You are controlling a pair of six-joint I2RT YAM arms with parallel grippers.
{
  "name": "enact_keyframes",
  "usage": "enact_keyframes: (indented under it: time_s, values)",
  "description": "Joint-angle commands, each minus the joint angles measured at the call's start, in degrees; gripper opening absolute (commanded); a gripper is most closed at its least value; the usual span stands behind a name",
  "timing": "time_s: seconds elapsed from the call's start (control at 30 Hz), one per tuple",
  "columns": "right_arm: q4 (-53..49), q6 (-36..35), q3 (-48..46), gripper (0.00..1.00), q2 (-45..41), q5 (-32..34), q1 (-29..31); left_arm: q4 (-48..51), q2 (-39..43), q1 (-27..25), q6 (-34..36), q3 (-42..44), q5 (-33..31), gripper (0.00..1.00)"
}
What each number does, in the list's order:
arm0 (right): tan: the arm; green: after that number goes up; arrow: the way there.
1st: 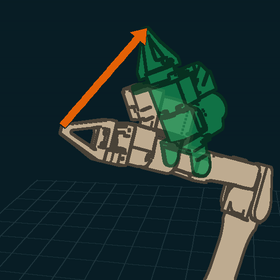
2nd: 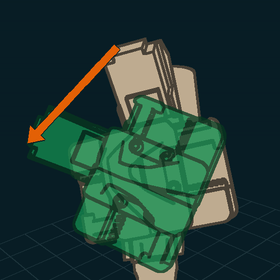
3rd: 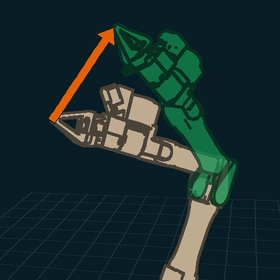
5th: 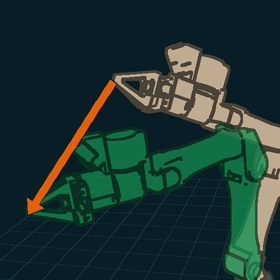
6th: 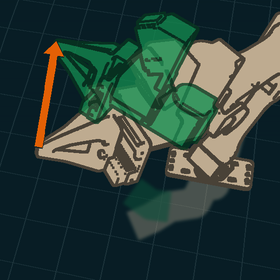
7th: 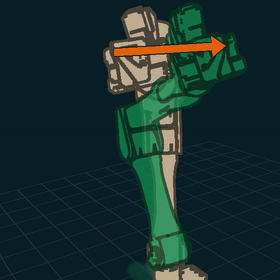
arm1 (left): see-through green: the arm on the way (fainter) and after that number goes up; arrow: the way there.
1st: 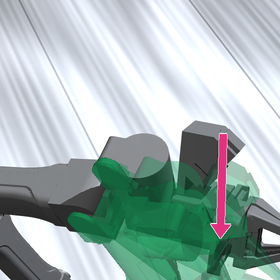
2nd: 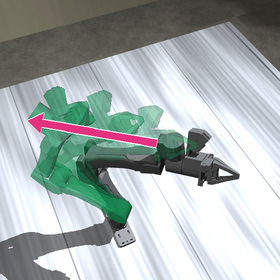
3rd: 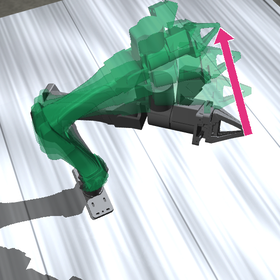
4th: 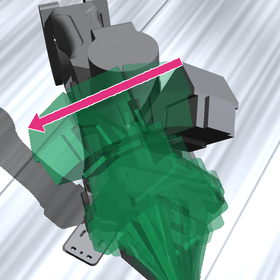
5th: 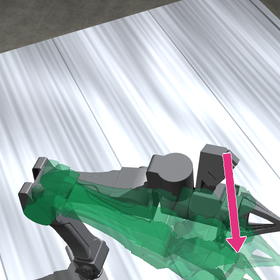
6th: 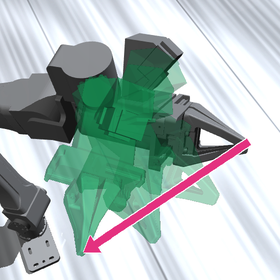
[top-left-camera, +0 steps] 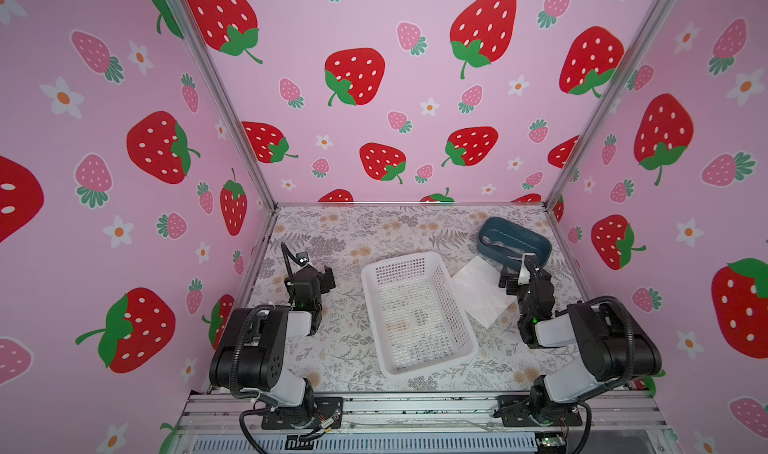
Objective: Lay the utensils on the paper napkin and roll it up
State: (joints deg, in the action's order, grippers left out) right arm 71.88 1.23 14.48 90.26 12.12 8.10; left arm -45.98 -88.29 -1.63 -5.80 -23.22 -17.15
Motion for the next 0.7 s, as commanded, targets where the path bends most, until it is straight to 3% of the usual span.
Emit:
enact_keyframes:
  time_s: [0.0,0.43,0.53,0.6,0.67]
  values:
    - [0.3,-0.7,0.7,1.00,0.1,-0.3,-0.4,-0.4,-0.1,-0.2,0.6,-1.3,-0.7,0.99]
    - [2.7,-1.2,-0.9,1.00,-0.6,-1.8,-0.3,-2.6,0.9,-0.1,0.7,0.1,-0.4,0.99]
    - [2.0,-1.7,-0.8,1.00,-1.7,-3.1,-0.3,8.3,8.1,-0.1,-1.2,-2.2,-3.3,0.99]
    - [-5.1,-1.2,1.5,1.00,-5.6,-2.8,-0.3,20.7,12.3,1.3,-4.7,-5.7,-2.7,0.99]
    - [-19.9,0.6,6.6,1.00,-9.5,-2.1,-0.3,22.7,16.0,1.5,-5.4,-5.0,-2.0,0.99]
